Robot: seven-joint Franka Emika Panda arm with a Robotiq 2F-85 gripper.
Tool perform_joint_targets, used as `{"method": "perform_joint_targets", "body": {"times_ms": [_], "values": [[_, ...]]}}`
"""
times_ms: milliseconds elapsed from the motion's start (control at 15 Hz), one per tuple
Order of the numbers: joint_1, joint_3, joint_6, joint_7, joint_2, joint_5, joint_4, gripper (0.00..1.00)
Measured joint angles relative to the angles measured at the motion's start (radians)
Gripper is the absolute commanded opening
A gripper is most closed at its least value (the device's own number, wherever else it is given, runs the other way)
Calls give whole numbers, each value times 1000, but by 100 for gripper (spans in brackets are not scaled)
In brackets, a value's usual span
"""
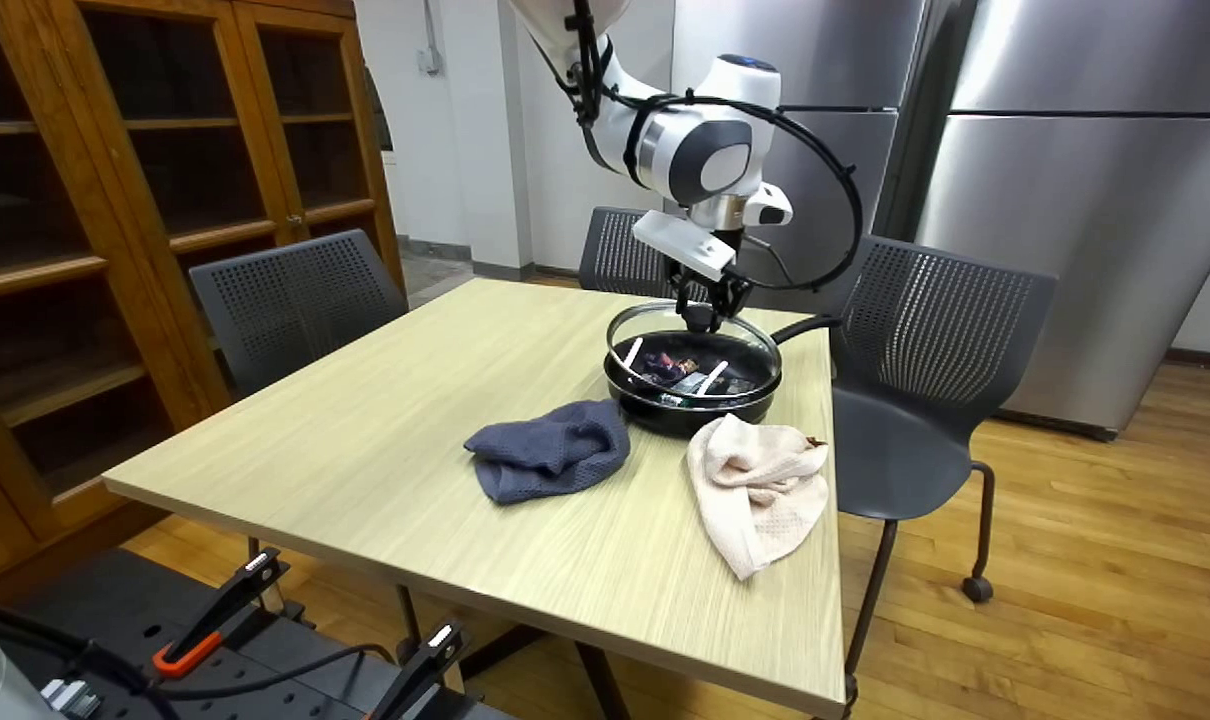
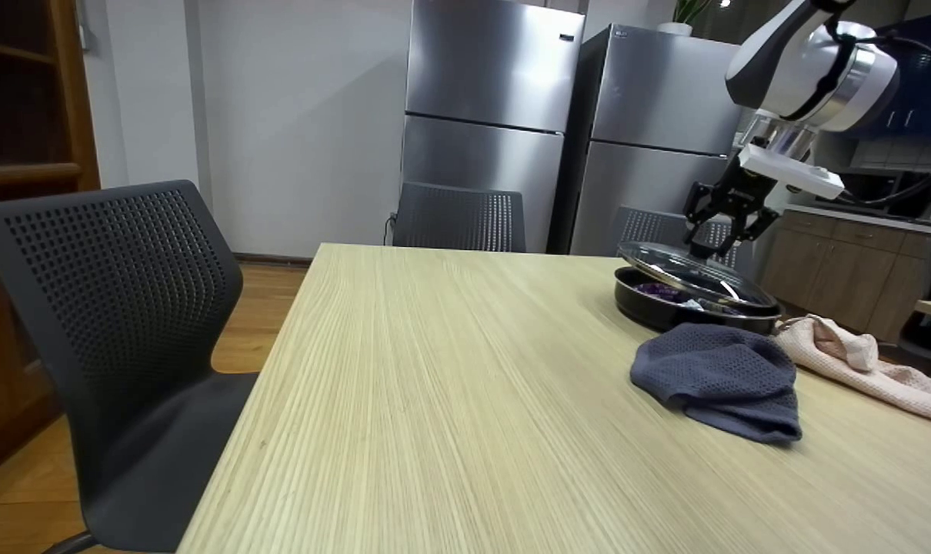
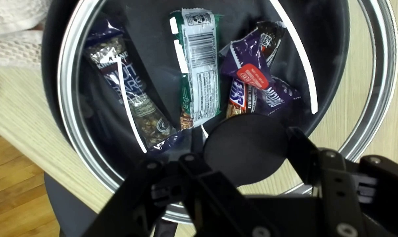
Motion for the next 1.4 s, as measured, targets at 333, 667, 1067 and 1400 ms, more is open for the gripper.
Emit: {"method": "perform_joint_targets", "body": {"times_ms": [333, 667, 1067, 1400], "values": [[28, -28, -18, 67, 11, -19, 16, 39], [50, -53, -39, 118, 11, -37, 19, 39], [65, -70, -50, 158, 11, -57, 20, 97], [76, -75, -56, 166, -17, -58, 38, 100]]}}
